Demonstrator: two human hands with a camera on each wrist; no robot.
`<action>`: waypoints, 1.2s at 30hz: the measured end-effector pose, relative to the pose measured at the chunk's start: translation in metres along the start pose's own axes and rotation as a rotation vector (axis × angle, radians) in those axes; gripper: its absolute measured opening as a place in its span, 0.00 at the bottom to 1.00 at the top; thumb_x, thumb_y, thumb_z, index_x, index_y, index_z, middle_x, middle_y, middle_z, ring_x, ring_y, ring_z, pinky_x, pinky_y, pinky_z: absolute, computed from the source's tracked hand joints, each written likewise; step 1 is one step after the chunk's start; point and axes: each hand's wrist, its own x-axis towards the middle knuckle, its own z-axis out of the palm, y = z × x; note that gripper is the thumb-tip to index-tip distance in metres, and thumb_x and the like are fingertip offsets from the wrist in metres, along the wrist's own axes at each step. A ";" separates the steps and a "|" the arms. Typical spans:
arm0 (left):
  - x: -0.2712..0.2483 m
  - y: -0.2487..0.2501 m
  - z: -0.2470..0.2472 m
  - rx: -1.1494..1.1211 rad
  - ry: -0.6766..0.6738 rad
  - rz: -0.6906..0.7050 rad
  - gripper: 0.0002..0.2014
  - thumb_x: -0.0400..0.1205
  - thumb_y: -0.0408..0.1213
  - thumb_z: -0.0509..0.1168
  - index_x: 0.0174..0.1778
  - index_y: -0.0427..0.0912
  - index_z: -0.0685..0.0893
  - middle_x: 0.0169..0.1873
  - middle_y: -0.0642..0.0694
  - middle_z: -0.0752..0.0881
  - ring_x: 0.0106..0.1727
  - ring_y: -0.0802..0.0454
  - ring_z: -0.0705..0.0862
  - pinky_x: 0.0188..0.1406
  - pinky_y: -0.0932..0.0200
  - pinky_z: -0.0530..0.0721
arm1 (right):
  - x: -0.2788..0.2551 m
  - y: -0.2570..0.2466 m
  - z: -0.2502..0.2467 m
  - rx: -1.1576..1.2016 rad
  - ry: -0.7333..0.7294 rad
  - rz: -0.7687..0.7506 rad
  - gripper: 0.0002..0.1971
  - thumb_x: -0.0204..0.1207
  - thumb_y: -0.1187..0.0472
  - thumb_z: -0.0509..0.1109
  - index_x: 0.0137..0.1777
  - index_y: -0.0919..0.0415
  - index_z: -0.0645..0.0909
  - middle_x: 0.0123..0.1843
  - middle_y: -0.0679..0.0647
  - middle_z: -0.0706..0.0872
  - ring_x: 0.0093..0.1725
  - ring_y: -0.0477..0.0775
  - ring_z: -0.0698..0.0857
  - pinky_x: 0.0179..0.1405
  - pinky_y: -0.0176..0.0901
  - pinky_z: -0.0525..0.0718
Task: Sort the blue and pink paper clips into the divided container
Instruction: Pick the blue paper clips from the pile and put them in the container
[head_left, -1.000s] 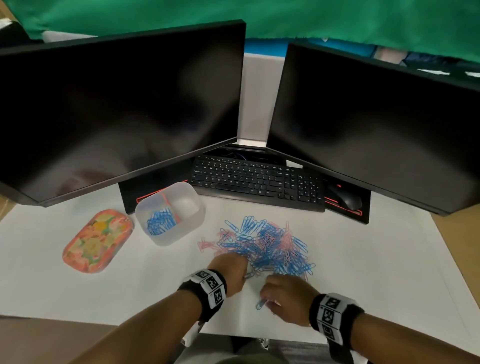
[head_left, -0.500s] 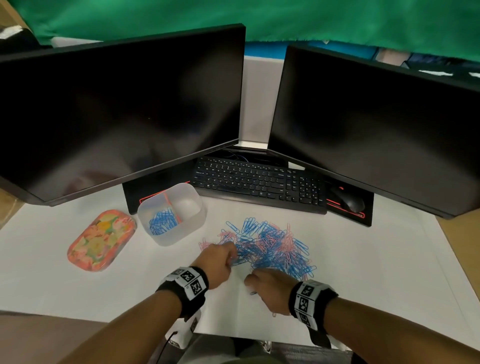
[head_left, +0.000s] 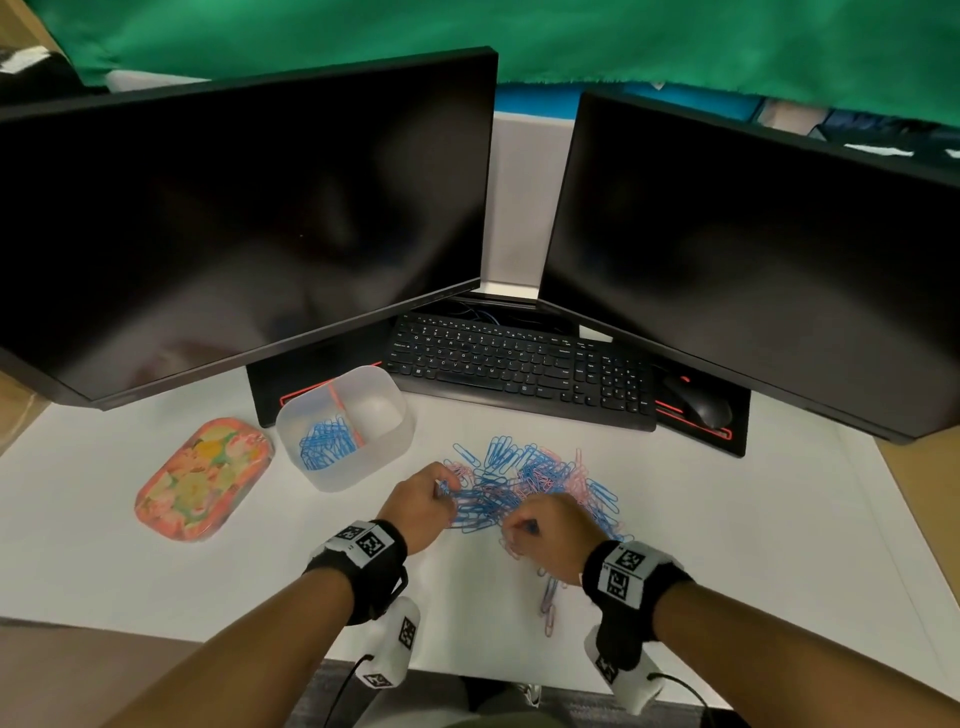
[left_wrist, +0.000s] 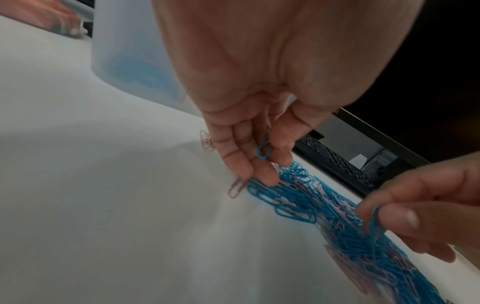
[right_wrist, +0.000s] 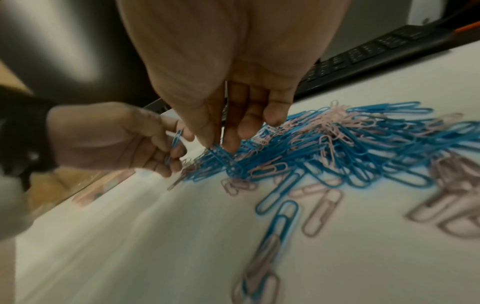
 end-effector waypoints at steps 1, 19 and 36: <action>0.000 0.000 0.000 -0.055 -0.021 -0.029 0.13 0.75 0.25 0.59 0.40 0.50 0.81 0.33 0.40 0.84 0.34 0.44 0.82 0.37 0.57 0.79 | 0.002 0.001 -0.001 0.060 0.019 0.035 0.08 0.76 0.62 0.69 0.45 0.60 0.90 0.43 0.53 0.90 0.41 0.48 0.86 0.45 0.33 0.83; -0.005 0.006 0.019 0.730 -0.099 0.344 0.06 0.80 0.37 0.62 0.50 0.45 0.82 0.50 0.47 0.82 0.50 0.46 0.82 0.48 0.57 0.80 | -0.013 0.022 -0.026 0.071 -0.148 0.206 0.10 0.75 0.70 0.59 0.44 0.55 0.78 0.36 0.46 0.78 0.32 0.42 0.76 0.31 0.27 0.71; -0.004 0.004 0.008 0.486 -0.044 0.275 0.09 0.81 0.33 0.61 0.51 0.46 0.85 0.44 0.47 0.88 0.40 0.52 0.82 0.43 0.64 0.79 | -0.017 0.031 -0.009 -0.530 -0.332 -0.258 0.19 0.72 0.77 0.58 0.61 0.64 0.78 0.52 0.61 0.80 0.49 0.62 0.80 0.48 0.49 0.79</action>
